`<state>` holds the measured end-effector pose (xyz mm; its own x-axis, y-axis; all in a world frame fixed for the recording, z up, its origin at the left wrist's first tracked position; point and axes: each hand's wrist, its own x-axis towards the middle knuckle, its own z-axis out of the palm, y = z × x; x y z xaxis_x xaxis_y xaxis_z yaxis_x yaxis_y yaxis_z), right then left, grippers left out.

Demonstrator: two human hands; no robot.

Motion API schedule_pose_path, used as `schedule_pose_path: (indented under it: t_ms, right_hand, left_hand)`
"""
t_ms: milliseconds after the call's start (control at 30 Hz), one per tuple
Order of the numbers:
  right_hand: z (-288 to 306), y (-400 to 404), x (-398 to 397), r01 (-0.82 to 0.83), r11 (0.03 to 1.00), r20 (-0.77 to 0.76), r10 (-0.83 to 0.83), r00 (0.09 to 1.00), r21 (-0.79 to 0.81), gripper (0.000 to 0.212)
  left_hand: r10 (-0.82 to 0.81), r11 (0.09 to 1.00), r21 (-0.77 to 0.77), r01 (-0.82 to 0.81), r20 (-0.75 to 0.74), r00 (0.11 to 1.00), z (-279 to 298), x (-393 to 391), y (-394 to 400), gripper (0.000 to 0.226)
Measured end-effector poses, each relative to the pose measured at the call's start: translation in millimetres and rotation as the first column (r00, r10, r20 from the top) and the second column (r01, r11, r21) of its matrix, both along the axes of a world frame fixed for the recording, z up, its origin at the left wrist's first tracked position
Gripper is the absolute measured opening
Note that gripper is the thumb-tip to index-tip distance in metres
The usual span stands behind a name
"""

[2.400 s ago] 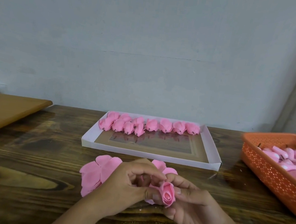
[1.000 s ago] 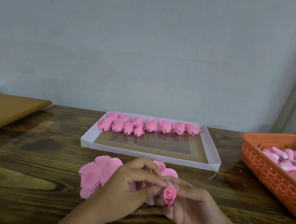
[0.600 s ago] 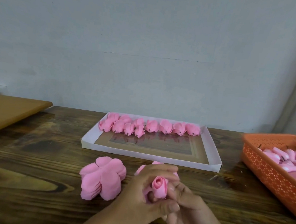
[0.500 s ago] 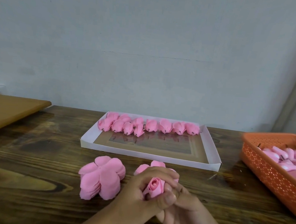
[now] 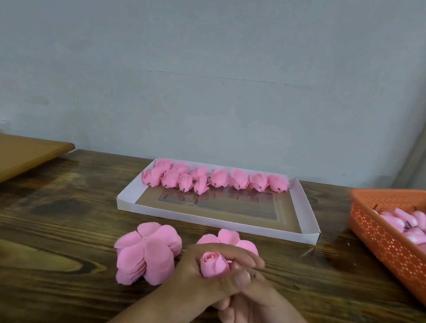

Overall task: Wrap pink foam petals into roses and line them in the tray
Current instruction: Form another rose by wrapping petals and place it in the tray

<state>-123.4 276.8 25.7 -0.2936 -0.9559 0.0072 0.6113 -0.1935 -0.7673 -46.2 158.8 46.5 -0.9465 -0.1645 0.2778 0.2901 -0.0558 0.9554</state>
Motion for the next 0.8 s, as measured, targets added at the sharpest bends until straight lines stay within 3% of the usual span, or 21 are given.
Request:
schedule_pose_path:
  t_ms: [233,300,367,467,533,667,800]
  right_hand:
    - [-1.5,1.3,-2.2,-0.019,1.000,-0.040,0.019,0.999,0.004,0.060]
    - [-0.3,0.1,-1.7,0.023,1.000,-0.072,-0.021,0.997,0.021,0.047]
    - [-0.7,-2.6,0.9,0.161,0.981,-0.251,-0.131,0.959,0.104,0.025]
    - [-6.5,-4.7,5.3,0.471,0.873,-0.633,-0.295,0.716,0.125,0.006]
    - [-10.5,-4.8,8.3,0.583,0.812,-0.788,-0.341,0.514,0.029,0.017]
    - [-15.2,-2.8,11.0,0.709,0.699,-0.894,-0.370,0.252,-0.089,0.016]
    - [-18.6,-0.5,9.5,0.713,0.671,-0.944,-0.327,0.039,-0.203,0.012]
  left_hand:
    - [-0.007,0.997,0.073,0.003,0.051,0.999,-6.2,-3.3,-3.1,0.043]
    - [0.031,0.989,0.138,-0.044,0.094,0.995,-7.1,-4.0,-4.5,0.050]
    - [0.062,0.976,0.198,-0.086,0.126,0.990,-6.9,-4.9,-5.5,0.057]
    - [0.103,0.963,0.232,-0.138,0.154,0.983,-5.7,-6.1,-5.3,0.057]
    - [0.146,0.956,0.228,-0.187,0.184,0.972,-7.1,-7.5,-4.4,0.053]
    - [0.228,0.936,0.214,-0.278,0.232,0.946,-8.3,-10.6,-0.5,0.041]
    - [0.267,0.930,0.184,-0.319,0.259,0.928,-8.4,-12.0,2.8,0.039]
